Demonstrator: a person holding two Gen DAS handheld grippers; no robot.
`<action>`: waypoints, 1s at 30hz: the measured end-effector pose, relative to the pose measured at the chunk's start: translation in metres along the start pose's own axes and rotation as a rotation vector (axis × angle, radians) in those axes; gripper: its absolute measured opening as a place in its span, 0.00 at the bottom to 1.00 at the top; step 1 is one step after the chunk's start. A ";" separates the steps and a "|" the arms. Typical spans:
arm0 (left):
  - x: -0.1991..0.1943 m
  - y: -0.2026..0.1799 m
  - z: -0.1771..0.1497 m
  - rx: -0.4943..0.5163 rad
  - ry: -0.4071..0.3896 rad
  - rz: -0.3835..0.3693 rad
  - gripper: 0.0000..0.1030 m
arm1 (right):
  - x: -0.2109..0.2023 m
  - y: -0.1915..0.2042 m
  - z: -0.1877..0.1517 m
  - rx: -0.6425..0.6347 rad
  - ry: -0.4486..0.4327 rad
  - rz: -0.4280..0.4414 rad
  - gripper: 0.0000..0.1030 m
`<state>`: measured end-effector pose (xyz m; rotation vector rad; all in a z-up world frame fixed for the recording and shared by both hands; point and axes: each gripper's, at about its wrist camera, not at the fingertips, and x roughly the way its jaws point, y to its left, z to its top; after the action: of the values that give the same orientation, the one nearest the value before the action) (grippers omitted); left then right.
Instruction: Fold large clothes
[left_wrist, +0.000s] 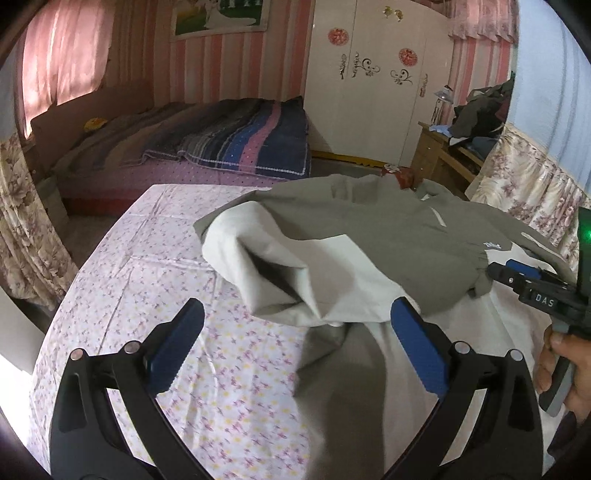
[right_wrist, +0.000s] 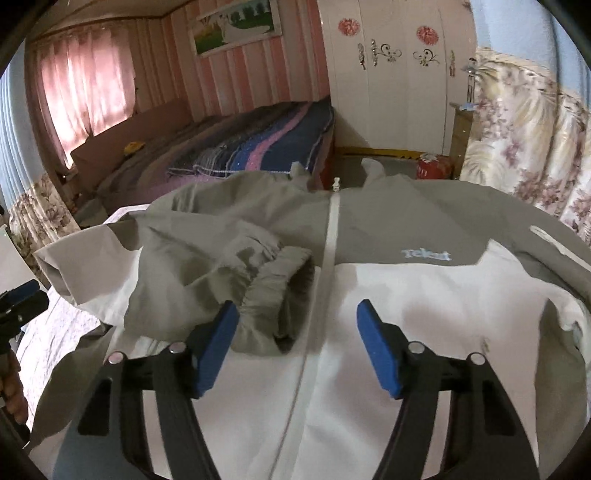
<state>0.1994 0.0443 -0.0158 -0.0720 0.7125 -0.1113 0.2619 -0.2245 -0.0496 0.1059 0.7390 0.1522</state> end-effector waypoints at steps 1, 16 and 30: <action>0.002 0.003 0.001 0.004 0.005 0.000 0.97 | 0.004 0.003 0.002 -0.008 0.006 0.016 0.61; 0.017 0.025 0.019 0.022 0.060 0.020 0.97 | -0.062 -0.149 0.045 0.073 -0.082 -0.202 0.04; 0.111 -0.032 0.044 0.027 0.228 -0.069 0.97 | -0.052 -0.192 0.002 0.136 -0.049 -0.186 0.05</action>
<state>0.3093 0.0002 -0.0511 -0.0583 0.9363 -0.1973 0.2449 -0.4226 -0.0420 0.1695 0.7063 -0.0778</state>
